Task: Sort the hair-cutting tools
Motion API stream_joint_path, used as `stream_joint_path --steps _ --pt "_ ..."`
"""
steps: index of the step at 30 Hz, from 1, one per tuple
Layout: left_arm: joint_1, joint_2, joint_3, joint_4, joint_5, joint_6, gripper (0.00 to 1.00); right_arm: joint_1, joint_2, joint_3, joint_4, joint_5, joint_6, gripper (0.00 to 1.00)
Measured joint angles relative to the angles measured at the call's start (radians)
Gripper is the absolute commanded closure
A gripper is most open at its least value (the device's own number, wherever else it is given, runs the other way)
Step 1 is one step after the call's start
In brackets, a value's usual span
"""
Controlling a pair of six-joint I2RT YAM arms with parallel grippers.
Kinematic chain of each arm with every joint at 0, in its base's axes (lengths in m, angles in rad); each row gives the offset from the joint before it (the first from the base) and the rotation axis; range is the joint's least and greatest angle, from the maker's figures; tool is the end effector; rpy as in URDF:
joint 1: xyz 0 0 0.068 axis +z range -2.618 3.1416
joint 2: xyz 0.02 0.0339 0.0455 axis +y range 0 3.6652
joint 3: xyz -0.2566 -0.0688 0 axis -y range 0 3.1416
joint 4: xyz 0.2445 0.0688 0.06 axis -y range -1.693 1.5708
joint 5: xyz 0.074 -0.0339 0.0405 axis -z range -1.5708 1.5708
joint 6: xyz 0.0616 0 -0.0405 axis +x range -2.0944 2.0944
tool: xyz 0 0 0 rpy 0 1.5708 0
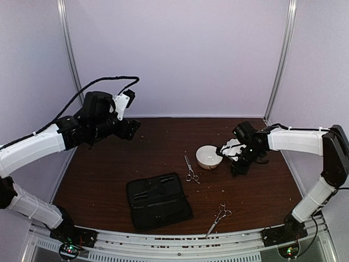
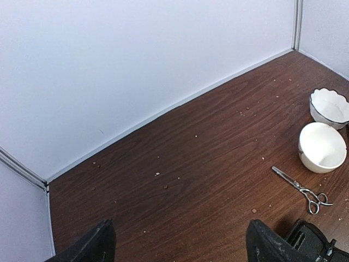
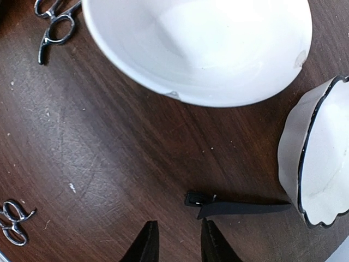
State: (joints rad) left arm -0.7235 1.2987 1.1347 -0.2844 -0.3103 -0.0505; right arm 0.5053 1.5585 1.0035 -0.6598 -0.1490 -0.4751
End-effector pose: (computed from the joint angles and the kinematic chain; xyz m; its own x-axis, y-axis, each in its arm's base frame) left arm 0.2535 -0.1988 0.3224 -0.3459 0.2414 -0.9067 0.4072 0.9092 0.0867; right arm 0.2610 0.1548 0.1658 -0.4896 -0.7878 -0.3736 -0.8411 0.5397 -0.0357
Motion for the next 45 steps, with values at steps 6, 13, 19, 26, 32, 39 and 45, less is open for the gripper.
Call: stream_joint_path --steps 6,13,19,26,32,39,45 --pt "0.0 -0.01 0.0 -0.002 0.0 0.006 0.15 0.0 0.044 0.01 0.02 0.061 -0.01 0.73" --pt "0.0 -0.009 0.0 -0.002 0.004 0.009 0.15 0.0 0.066 0.009 0.043 0.104 -0.011 0.75" --pt "0.0 0.005 0.0 -0.003 0.016 0.019 0.15 0.0 0.101 0.008 0.053 0.105 -0.006 0.75" --pt "0.0 0.016 0.0 -0.005 0.027 0.024 0.15 0.0 0.119 0.003 0.058 0.111 0.004 0.76" --pt "0.0 0.018 0.0 -0.005 0.047 0.031 0.15 0.0 0.119 -0.013 0.071 0.135 0.004 0.77" --pt "0.0 0.018 0.0 -0.005 0.064 0.035 0.15 0.001 0.119 -0.016 0.074 0.16 0.008 0.84" --pt "0.0 0.018 0.0 -0.005 0.071 0.039 0.15 0.006 0.117 -0.016 0.072 0.184 0.01 0.93"
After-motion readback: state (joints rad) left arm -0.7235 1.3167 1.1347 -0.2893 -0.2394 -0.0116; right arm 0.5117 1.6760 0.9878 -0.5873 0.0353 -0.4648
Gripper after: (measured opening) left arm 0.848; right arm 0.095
